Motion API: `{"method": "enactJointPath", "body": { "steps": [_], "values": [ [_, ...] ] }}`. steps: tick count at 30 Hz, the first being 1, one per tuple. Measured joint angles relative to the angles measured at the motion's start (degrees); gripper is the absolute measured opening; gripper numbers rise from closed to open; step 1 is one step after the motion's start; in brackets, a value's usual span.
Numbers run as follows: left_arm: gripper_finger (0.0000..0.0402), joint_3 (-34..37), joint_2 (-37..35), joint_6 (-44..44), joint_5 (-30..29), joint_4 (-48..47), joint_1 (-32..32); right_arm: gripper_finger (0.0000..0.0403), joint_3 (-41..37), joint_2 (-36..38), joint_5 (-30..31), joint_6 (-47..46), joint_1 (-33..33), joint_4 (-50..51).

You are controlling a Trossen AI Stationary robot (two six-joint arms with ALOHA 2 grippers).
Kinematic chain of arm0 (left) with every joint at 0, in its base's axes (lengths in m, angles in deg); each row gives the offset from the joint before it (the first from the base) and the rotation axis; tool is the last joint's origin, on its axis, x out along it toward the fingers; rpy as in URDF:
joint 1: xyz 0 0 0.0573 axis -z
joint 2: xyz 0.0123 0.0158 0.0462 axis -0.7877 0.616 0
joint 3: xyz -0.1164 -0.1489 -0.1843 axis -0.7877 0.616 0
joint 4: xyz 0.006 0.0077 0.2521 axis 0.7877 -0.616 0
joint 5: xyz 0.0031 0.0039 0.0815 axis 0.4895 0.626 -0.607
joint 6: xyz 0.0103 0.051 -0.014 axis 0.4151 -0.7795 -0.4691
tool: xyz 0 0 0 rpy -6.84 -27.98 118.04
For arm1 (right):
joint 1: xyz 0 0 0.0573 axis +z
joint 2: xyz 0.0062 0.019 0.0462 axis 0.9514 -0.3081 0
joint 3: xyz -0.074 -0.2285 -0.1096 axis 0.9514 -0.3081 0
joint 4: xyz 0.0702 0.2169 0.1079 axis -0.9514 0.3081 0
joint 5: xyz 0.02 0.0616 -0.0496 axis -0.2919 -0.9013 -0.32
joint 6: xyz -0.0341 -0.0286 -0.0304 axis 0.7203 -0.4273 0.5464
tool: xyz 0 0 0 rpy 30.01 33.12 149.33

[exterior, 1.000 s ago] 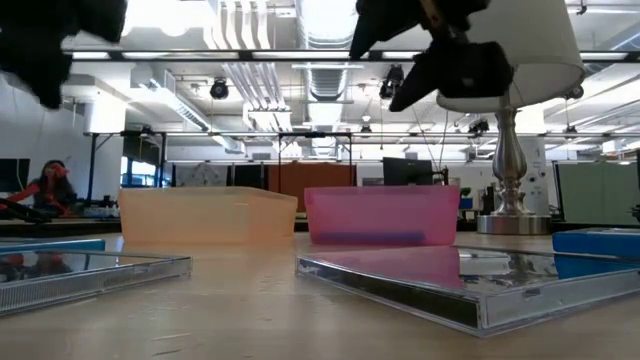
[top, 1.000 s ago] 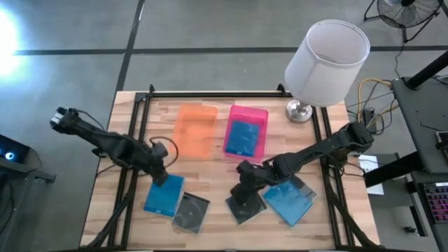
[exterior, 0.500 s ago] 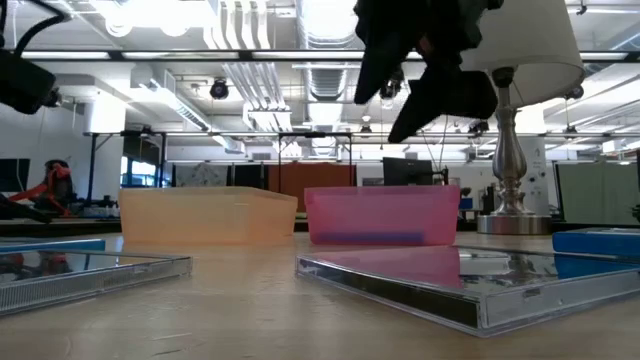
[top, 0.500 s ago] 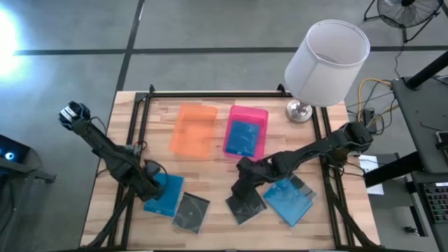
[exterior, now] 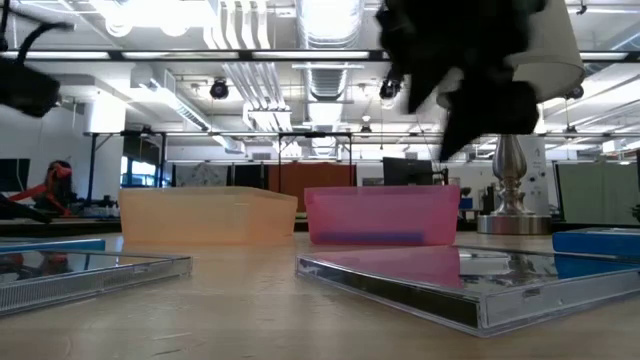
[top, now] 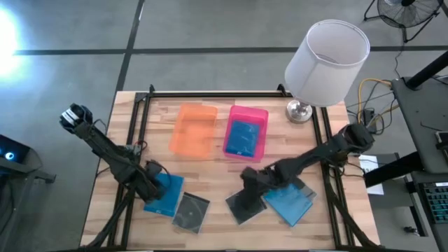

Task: Pick & place jewel cases by type
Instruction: Put the middle black CD case into the orange bin

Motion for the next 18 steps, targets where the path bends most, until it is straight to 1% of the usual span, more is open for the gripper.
{"method": "enactJointPath", "body": {
  "steps": [2,4,6,7,9,12,14,16,18],
  "values": [
    [0.0117,-0.8,-0.3,-5.4,-4.5,6.3,-0.3,0.0234,-0.1,0.0,-1.7,-2.8,2.2,1.8],
    [0.0117,-1.3,-0.3,-12.4,-9.5,14.1,-1.5,0.0234,-1.0,0.0,-4.2,-8.5,4.1,1.4],
    [0.0117,-1.3,0.0,-19.7,-12.9,20.0,-4.9,0.0233,-2.1,0.0,-5.2,-15.8,6.3,-0.1],
    [0.0117,-1.3,0.5,-23.1,-13.1,22.3,-7.7,0.0233,-2.5,0.0,-5.1,-19.7,7.3,-1.2],
    [0.0117,-1.2,2.0,-28.5,-11.3,26.6,-14.6,0.0232,-3.1,0.0,-4.1,-27.0,9.3,-3.7],
    [0.0117,-1.1,4.7,-35.4,-4.1,35.8,-23.7,0.0232,-3.9,0.0,-1.7,-35.5,11.9,-5.3],
    [0.0117,-1.4,7.3,-38.8,-0.9,41.7,-27.1,0.0232,-4.4,-0.7,-0.5,-40.8,13.0,-5.6],
    [0.0117,-2.4,10.2,-41.5,0.2,44.6,-29.1,0.0232,-5.0,-1.7,-0.3,-44.5,14.0,-5.8],
    [0.0117,-4.0,13.5,-43.3,2.0,45.8,-30.1,0.0232,-5.2,-3.4,0.4,-46.9,14.3,-8.6]
  ]
}}
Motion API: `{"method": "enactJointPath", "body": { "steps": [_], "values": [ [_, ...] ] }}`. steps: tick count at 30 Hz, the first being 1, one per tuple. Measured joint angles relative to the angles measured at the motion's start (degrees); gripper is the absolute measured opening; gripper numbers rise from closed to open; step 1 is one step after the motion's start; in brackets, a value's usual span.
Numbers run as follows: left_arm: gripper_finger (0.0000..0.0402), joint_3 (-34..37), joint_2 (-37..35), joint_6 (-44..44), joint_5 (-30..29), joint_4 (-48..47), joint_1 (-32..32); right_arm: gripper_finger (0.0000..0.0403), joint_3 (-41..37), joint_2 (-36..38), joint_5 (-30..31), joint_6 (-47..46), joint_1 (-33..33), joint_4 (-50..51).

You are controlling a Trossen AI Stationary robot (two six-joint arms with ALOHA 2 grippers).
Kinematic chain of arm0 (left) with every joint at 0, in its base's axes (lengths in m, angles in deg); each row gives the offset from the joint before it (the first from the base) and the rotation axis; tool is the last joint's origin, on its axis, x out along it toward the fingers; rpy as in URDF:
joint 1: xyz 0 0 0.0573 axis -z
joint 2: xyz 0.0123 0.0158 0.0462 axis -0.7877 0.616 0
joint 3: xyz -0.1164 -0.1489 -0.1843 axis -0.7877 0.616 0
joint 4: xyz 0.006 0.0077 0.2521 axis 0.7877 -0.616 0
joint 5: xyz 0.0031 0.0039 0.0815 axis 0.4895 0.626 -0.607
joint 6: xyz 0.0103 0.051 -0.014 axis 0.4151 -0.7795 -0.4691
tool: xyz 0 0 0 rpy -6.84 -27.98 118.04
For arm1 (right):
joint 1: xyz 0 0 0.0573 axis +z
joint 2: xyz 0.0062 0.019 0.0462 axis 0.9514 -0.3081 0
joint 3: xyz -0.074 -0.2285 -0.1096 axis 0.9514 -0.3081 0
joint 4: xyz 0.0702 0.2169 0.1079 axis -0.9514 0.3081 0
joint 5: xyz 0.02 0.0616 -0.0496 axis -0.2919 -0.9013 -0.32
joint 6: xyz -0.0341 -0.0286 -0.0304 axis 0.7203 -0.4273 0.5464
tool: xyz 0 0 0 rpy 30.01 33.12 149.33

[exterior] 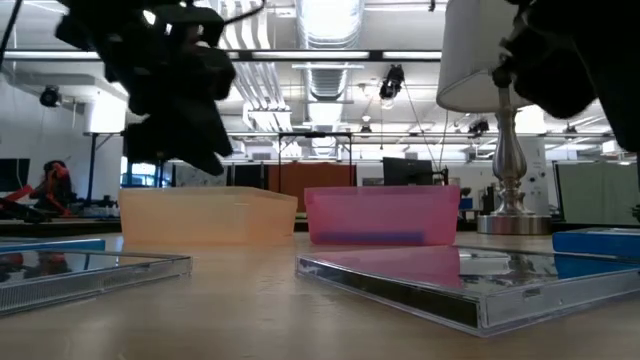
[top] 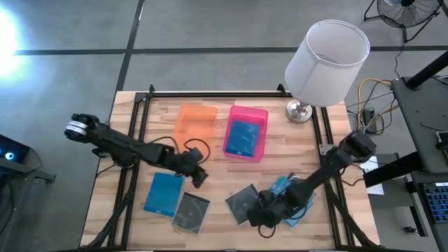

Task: Pick & place jewel cases by type
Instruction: Put the middle black CD case into the orange bin

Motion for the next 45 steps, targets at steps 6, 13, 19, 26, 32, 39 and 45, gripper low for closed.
{"method": "enactJointPath", "body": {
  "steps": [6,13,19,26,32,39,45],
  "values": [
    [0.0117,-7.0,11.3,-1.9,11.1,-1.3,1.0,0.023,1.2,-4.5,3.6,-3.1,0.1,-0.7],
    [0.0117,-16.7,20.3,0.9,13.9,-1.7,4.0,0.023,3.3,-3.4,3.5,0.2,1.1,7.6],
    [0.0117,-24.6,30.1,2.9,19.1,-1.2,5.1,0.0231,1.8,-0.2,3.7,4.3,1.3,15.8],
    [0.0117,-31.5,36.7,5.7,18.8,-1.9,7.0,0.0231,-2.1,-1.1,6.8,5.7,0.5,11.7],
    [0.0117,-34.4,38.6,7.1,17.0,-2.7,7.3,0.0231,-4.5,-0.6,8.5,10.0,-0.7,10.5],
    [0.0117,-34.3,39.1,7.6,16.4,-4.2,7.5,0.0231,-8.0,-0.6,8.8,16.9,-3.2,-1.7],
    [0.0117,-34.3,39.2,7.7,16.3,-4.5,7.7,0.0231,-8.1,-0.7,7.4,22.6,-4.2,-3.1]
  ]
}}
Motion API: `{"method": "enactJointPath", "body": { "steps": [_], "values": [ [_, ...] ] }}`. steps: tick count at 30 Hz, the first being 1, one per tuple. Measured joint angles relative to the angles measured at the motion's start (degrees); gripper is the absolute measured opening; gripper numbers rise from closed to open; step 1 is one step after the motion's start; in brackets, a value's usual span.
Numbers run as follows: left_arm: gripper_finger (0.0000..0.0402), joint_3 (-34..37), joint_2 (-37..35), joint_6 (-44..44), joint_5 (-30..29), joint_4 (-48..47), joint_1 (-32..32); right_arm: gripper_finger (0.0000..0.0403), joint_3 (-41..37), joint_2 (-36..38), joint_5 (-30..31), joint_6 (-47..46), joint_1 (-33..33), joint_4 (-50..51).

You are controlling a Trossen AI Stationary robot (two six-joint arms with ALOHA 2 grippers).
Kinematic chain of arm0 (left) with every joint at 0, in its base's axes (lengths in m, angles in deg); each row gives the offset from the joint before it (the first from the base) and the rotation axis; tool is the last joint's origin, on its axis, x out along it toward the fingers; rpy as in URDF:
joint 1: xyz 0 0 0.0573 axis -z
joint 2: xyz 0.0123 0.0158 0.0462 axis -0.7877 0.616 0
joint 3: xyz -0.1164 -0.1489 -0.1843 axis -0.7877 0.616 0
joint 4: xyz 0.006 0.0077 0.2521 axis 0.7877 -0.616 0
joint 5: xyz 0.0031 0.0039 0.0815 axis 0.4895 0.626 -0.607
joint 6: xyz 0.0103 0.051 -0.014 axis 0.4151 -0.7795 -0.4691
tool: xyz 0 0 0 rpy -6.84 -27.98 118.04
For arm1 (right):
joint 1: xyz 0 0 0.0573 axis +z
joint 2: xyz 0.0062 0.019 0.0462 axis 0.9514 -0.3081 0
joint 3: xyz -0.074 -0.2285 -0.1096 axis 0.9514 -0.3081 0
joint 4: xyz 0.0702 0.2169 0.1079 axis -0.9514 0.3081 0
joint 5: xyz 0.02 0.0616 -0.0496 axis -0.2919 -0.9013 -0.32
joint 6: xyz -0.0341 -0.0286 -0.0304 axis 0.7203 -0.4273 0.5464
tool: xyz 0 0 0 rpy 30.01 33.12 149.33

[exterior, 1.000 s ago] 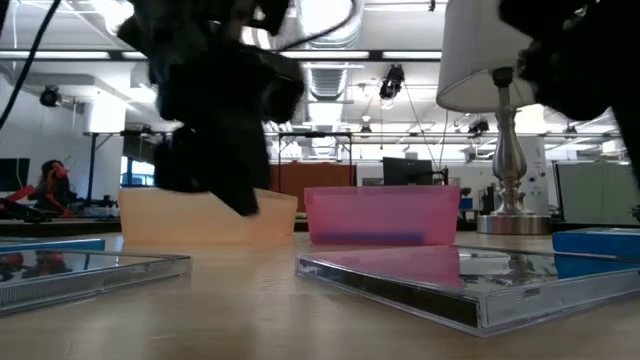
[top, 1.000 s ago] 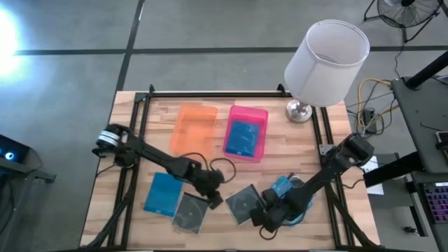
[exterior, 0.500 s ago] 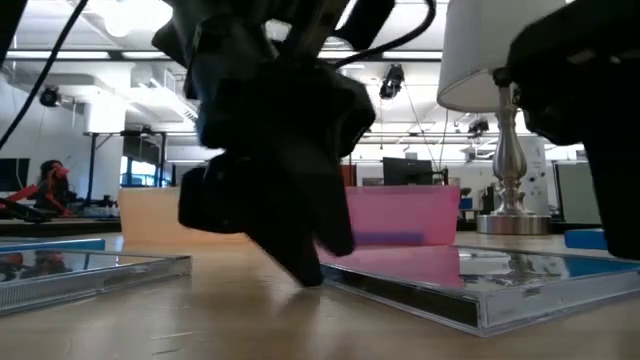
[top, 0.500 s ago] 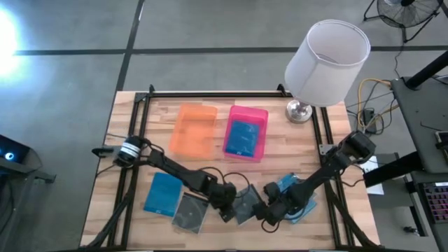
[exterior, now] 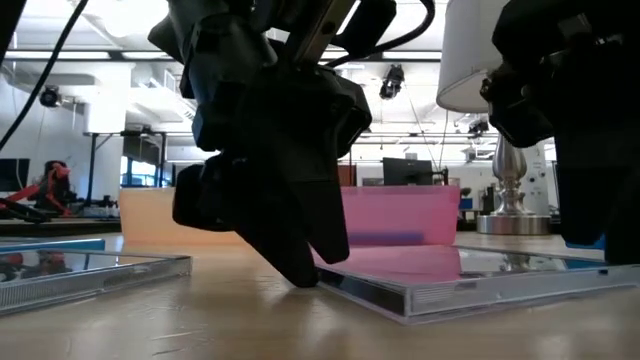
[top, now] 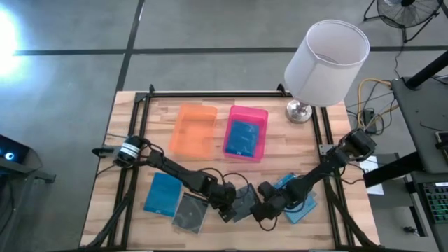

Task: Pick & place jewel cases by type
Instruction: Put the middle black CD case into the orange bin

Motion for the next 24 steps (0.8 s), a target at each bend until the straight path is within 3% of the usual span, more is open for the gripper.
{"method": "enactJointPath", "body": {
  "steps": [7,19,24],
  "values": [
    [0.0117,0.2,0.0,-3.1,0.6,-1.2,0.1,0.0231,2.1,0.7,2.3,7.1,0.0,-0.8],
    [0.0117,0.2,0.1,-6.7,2.1,-3.7,0.4,0.0231,2.5,4.4,11.1,6.1,-0.3,-2.3],
    [0.0117,0.2,0.0,-7.9,2.0,-3.2,0.4,0.023,3.7,4.3,13.1,6.2,-0.3,-11.3]
  ]
}}
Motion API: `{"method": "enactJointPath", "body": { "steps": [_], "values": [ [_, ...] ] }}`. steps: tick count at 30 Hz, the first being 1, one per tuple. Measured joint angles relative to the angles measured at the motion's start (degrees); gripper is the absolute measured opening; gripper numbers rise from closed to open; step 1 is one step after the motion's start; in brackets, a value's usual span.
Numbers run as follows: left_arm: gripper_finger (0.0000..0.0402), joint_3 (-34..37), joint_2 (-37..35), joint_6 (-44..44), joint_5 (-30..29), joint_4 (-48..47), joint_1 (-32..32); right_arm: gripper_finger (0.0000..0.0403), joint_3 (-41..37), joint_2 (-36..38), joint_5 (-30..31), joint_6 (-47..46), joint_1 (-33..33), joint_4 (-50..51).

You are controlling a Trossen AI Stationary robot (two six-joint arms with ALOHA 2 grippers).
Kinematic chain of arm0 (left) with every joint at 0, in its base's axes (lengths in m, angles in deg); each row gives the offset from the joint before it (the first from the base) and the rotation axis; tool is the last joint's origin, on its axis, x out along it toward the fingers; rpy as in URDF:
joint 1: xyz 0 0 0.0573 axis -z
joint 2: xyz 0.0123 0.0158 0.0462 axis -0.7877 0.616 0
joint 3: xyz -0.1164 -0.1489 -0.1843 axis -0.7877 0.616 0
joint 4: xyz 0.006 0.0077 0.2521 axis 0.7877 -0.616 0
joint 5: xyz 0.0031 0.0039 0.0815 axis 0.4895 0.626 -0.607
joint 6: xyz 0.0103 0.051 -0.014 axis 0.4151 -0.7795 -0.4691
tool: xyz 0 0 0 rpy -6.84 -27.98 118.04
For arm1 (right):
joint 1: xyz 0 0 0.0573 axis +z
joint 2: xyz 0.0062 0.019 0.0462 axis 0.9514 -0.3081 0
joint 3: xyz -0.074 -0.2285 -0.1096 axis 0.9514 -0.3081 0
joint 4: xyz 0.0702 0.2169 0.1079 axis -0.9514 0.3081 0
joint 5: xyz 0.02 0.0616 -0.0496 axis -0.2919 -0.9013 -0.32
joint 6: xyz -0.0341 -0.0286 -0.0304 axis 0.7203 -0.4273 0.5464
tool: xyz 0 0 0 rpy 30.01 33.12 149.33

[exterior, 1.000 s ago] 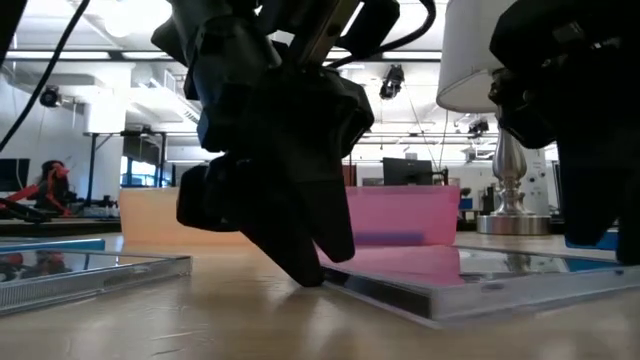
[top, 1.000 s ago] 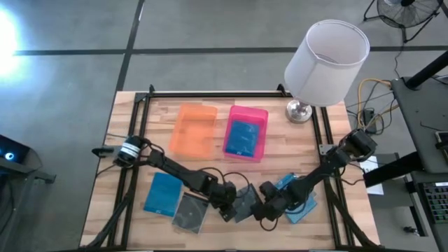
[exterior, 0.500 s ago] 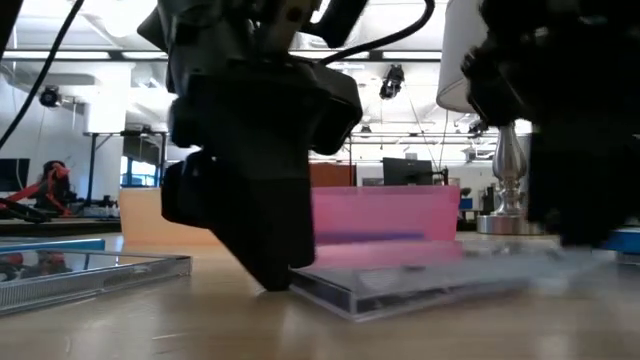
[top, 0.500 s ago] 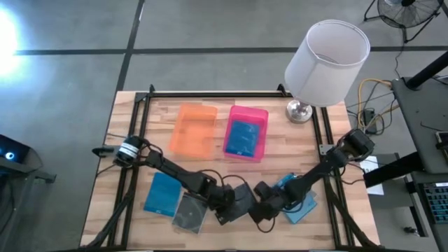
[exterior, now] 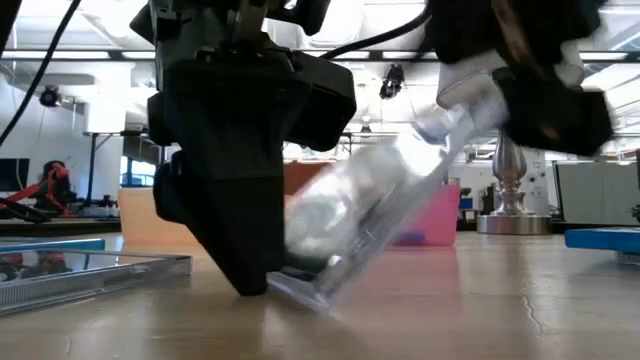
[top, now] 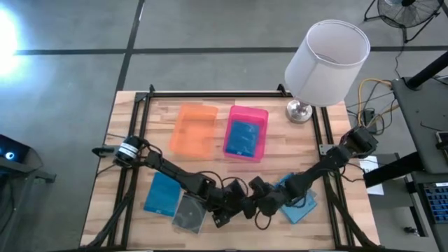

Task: Pick & place jewel cases by type
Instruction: Put the middle black CD case into the orange bin

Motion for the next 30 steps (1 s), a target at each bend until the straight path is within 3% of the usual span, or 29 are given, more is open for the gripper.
{"method": "enactJointPath", "body": {
  "steps": [6,11,15,23,30],
  "values": [
    [0.0117,0.3,-0.2,-1.2,-0.4,0.2,0.0,0.023,0.2,-1.0,1.3,6.9,-0.2,-11.9],
    [0.0117,0.5,-0.7,-1.3,-0.8,0.0,0.2,0.023,1.2,-1.0,1.2,3.5,-0.4,-3.8],
    [0.0117,0.5,-1.2,-2.3,-5.6,-0.1,1.5,0.023,0.8,-1.0,0.7,-4.0,-0.4,2.8],
    [0.0117,0.8,-1.4,-3.3,-8.4,0.6,1.6,0.0214,0.2,-1.0,3.2,-7.4,-0.5,1.2],
    [0.0117,3.2,-3.1,-3.3,-8.9,1.4,1.3,0.016,0.2,-3.0,9.8,-12.2,-0.7,-1.7]
  ]
}}
